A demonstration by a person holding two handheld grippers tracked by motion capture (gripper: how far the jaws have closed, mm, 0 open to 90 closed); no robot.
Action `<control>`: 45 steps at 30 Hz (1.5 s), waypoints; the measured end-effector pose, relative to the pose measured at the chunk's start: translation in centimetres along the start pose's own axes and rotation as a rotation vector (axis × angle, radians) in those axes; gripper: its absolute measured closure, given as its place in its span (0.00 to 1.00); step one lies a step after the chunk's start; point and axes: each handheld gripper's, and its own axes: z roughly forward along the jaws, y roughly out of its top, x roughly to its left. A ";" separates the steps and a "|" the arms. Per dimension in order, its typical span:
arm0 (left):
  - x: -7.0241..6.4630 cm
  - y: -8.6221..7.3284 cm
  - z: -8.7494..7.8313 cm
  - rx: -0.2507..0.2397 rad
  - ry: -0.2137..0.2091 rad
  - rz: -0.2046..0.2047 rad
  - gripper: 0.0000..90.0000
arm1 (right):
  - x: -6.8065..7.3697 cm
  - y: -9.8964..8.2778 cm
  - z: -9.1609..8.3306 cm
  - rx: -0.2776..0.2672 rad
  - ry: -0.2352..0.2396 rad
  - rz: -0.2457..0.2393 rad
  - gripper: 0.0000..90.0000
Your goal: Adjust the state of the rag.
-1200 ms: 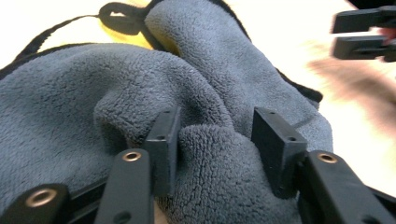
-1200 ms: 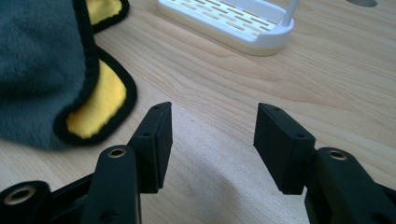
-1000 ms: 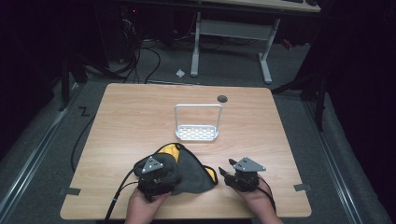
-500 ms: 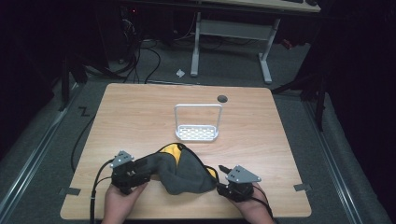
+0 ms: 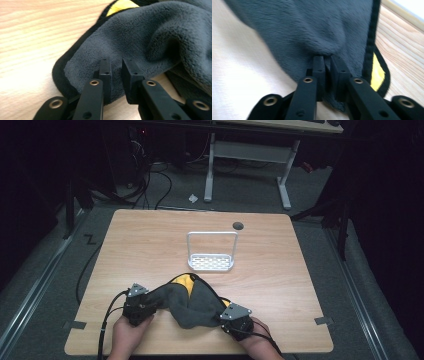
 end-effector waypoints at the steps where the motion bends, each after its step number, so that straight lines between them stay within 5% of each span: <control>1: -0.3 -0.1 0.0 0.004 -0.011 0.003 0.88 | -0.4 0.0 0.1 0.006 -0.017 0.005 0.95; 4: -1.1 -0.2 0.2 0.018 -0.039 0.016 0.89 | -1.7 -0.1 0.2 0.014 -0.060 0.031 0.96; 6: -2.9 -0.5 0.6 0.037 -0.104 0.034 0.89 | -4.6 -0.4 0.5 0.027 -0.156 0.064 0.96; 10: -5.2 -0.7 1.1 0.066 -0.166 0.076 0.89 | -8.4 -0.8 0.9 0.029 -0.209 0.131 0.95; 12: -7.2 -0.9 1.6 0.089 -0.215 0.113 0.87 | -9.5 -0.9 0.9 0.020 -0.214 0.155 0.90; 13: -7.2 -0.9 1.6 0.089 -0.215 0.113 0.85 | -9.7 -1.0 0.7 0.018 -0.210 0.172 0.87; 16: -8.0 -0.6 1.3 0.089 -0.232 0.129 0.81 | -9.4 -0.8 -0.6 -0.027 -0.220 0.169 0.80; 20: -7.0 0.2 -0.1 0.028 -0.234 0.113 0.78 | -7.9 -0.2 -2.9 -0.100 -0.197 0.159 0.78; 24: -3.8 2.0 -1.7 -0.063 -0.128 0.071 0.78 | -5.8 0.2 -4.8 -0.152 -0.137 0.152 0.78; 26: -2.3 3.3 -0.8 -0.072 -0.099 0.032 0.79 | -4.6 0.5 -5.2 -0.165 -0.105 0.127 0.77; 29: -1.7 5.1 2.2 -0.033 -0.092 0.047 0.83 | -3.0 1.3 -5.0 -0.174 -0.052 0.109 0.77; 33: -2.3 5.6 5.5 0.055 -0.126 0.076 0.86 | -1.6 1.2 -2.9 -0.087 -0.019 0.063 0.79; 39: -3.9 3.9 5.1 0.095 -0.124 0.154 0.89 | -3.5 -0.8 -1.1 0.051 -0.082 0.072 0.83; 42: -4.7 2.2 3.5 0.096 -0.104 0.208 0.90 | -5.1 -1.6 -1.3 0.061 -0.126 0.109 0.83; 45: -5.1 0.6 2.1 0.086 -0.103 0.216 0.90 | -6.1 -1.8 -1.2 0.064 -0.159 0.126 0.82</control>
